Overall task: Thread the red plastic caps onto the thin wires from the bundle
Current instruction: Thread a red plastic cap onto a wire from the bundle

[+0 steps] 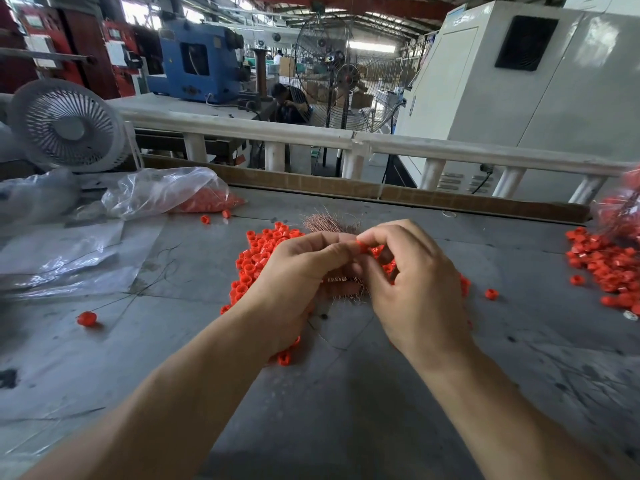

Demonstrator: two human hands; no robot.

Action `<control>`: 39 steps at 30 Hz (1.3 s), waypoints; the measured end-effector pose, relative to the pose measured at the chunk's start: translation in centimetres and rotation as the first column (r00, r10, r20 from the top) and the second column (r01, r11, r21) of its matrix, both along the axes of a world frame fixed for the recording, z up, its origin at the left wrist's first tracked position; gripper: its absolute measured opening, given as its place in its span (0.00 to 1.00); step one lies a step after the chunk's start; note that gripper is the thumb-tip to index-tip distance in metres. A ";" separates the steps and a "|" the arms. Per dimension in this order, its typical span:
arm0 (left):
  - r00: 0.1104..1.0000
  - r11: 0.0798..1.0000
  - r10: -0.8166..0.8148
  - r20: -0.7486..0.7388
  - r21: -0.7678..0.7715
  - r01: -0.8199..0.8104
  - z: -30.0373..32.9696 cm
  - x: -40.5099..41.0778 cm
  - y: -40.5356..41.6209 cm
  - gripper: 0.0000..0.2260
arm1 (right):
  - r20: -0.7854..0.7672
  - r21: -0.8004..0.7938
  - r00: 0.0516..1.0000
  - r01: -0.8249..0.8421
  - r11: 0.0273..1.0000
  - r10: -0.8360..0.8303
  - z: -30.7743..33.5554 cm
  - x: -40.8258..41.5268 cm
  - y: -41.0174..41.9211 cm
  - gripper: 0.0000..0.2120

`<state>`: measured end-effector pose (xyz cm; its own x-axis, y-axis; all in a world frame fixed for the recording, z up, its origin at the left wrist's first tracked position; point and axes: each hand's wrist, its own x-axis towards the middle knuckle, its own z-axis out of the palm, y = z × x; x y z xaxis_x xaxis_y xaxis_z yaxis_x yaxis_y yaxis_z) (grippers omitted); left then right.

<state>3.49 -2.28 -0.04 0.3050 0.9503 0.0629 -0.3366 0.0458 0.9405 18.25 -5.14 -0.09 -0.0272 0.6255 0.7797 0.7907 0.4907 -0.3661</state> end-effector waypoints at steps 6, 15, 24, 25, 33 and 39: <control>0.996 0.997 -0.059 0.065 -0.050 0.063 0.0 -0.3 0.2 0.06 | -0.083 0.027 0.996 -0.032 0.999 0.034 -0.1 -0.1 0.1 0.02; 0.993 0.993 -0.090 0.078 -0.071 0.095 0.0 -0.3 0.1 0.11 | -0.049 0.038 0.999 -0.019 0.999 0.021 -0.1 0.0 0.1 0.01; 0.997 0.994 -0.052 0.049 -0.090 0.056 0.1 -0.1 0.0 0.13 | -0.046 0.060 0.999 0.019 0.998 -0.016 -0.3 0.1 0.2 0.01; 0.998 0.994 -0.053 0.046 -0.091 0.057 0.1 -0.1 0.0 0.12 | -0.056 0.058 0.998 0.006 0.998 -0.002 -0.3 0.1 0.2 0.01; 0.997 0.994 -0.066 0.035 -0.081 0.069 0.4 -0.3 -0.1 0.16 | -0.043 0.080 0.999 -0.001 0.997 0.005 -0.2 0.1 0.2 0.04; 0.995 0.998 -0.062 0.079 -0.028 0.064 0.6 0.2 -0.6 0.18 | -0.041 0.117 0.999 0.003 0.993 0.001 -0.1 0.1 0.1 0.02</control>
